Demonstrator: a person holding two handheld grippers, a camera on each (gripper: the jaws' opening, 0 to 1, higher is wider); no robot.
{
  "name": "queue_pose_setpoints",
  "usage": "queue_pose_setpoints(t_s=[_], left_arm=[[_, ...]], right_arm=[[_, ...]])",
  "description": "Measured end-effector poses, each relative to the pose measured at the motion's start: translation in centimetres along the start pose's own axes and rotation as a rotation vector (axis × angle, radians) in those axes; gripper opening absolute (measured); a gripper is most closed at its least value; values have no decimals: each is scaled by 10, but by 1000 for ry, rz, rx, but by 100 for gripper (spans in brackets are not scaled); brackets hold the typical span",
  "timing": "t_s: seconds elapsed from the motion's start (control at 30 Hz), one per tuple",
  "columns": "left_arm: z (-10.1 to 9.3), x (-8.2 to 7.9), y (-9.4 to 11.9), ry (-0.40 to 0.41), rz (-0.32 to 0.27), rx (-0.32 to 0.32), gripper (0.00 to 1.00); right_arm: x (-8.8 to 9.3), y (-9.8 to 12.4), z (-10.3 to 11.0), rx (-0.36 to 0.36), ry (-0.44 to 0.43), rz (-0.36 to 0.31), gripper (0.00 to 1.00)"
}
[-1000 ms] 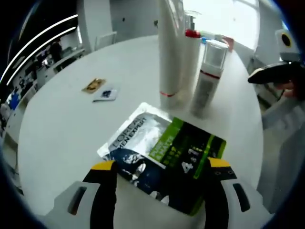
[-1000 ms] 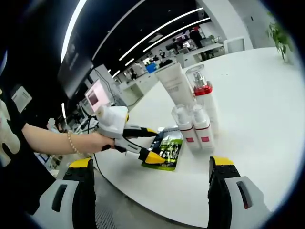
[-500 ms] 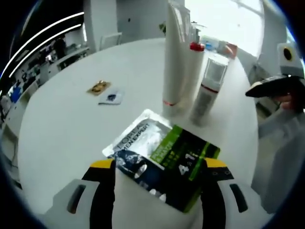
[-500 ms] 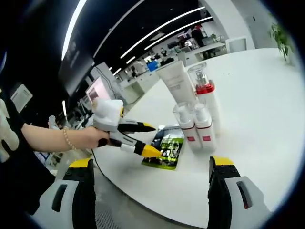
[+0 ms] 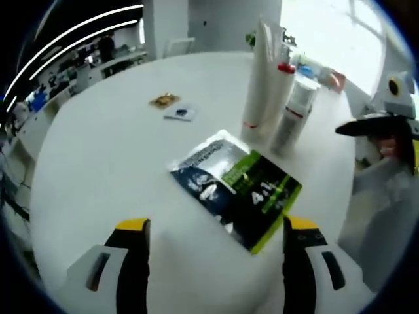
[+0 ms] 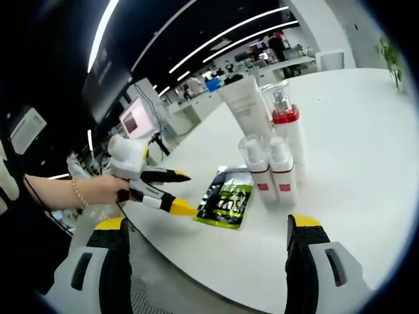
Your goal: Arrange the skincare products in the storage area until every visible bottle or jar stands upright without overlapping.
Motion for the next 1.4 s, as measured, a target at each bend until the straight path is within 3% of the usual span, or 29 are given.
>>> queue_pose_setpoints(t_s=[0.37, 0.83, 1.03, 1.2, 1.4], left_arm=[[7, 27, 31, 125, -19, -49, 88], [3, 53, 66, 193, -36, -48, 94], [-1, 56, 85, 212, -61, -47, 96], [2, 44, 97, 196, -123, -67, 98], [3, 43, 112, 222, -190, -48, 99]], right_arm=[[0, 4, -9, 11, 34, 20, 100], [2, 6, -10, 12, 36, 25, 100], [2, 6, -9, 10, 41, 30, 100], [3, 5, -9, 5, 56, 41, 100], [3, 6, -9, 7, 56, 42, 100]])
Point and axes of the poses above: the point that each gripper's makers call its tool centre point, and the gripper's own axes: y roughly backward along the fingers, z roughly to its left, x roughly out of its underside, the point moved 9 cm from there along y, roughly backward along the fingers, and after that the axes turned 10 degrees about y, right-handed, at the moved point
